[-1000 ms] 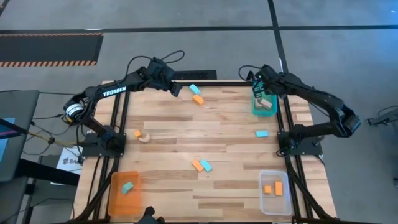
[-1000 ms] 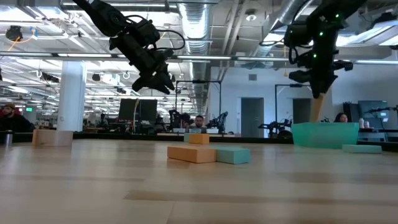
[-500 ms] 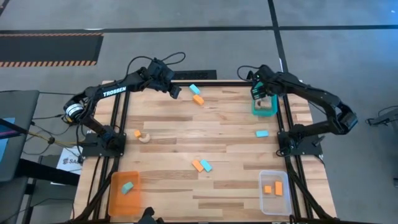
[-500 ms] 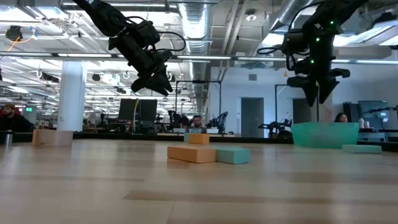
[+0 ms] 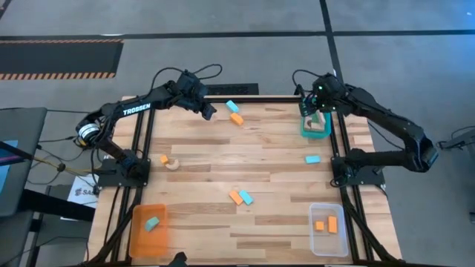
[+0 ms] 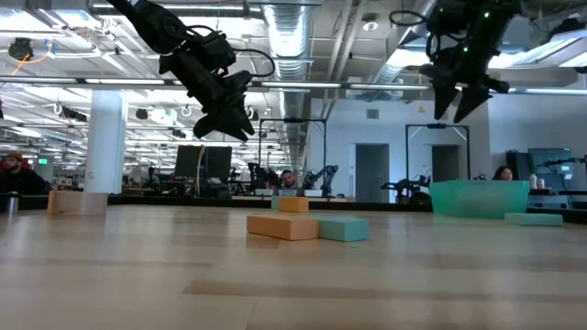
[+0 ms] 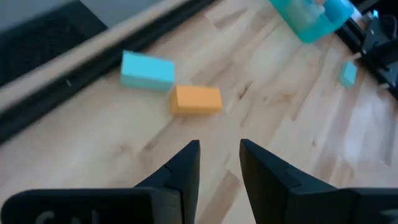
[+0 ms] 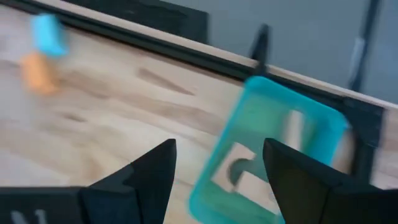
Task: Sort & place blocks by color
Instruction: Put the yellow block into the transparent bin
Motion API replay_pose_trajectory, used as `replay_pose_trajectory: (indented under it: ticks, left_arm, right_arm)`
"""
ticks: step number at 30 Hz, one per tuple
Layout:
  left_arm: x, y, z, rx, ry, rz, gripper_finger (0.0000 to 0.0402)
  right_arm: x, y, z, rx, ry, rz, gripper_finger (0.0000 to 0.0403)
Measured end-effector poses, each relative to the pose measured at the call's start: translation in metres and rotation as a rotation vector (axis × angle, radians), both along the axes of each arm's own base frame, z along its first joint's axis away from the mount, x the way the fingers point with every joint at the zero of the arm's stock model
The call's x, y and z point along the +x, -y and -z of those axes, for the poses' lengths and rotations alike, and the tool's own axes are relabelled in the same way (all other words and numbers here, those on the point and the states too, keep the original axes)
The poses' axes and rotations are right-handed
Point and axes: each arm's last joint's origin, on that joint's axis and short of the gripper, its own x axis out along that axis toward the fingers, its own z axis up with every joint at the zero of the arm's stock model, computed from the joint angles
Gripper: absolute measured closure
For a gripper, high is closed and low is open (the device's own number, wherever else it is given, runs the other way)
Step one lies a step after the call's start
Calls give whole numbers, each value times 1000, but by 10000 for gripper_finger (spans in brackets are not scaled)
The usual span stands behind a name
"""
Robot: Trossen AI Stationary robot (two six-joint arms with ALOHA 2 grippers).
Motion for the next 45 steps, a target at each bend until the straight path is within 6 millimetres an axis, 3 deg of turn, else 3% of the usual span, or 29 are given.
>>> replay_pose_trajectory:
  ticks: [10, 15, 20, 25, 29, 38, 45]
  left_arm:
    - [16, 32, 7, -4, -107, 102, 302]
    - [32, 53, 4, 130, -82, 348, 294]
    - [39, 61, 4, 211, -122, 335, 262]
    - [15, 62, 18, -38, -345, 151, 222]
    - [-9, 77, 26, -224, -603, 134, 212]
    - [-10, 131, 33, -231, -861, 206, 212]
    - [-30, 154, 49, -273, -920, 168, 212]
  right_arm:
    - [28, -17, -11, -50, 148, -353, 140]
    - [39, -15, -4, -37, 125, -394, 140]
    - [47, -12, 5, 18, 122, -444, 140]
    - [52, -17, 10, 82, 122, -508, 140]
    - [57, -20, 12, 62, 137, -544, 140]
    - [60, -18, 13, 13, 160, -568, 140]
    - [60, -18, 13, 16, 160, -571, 140]
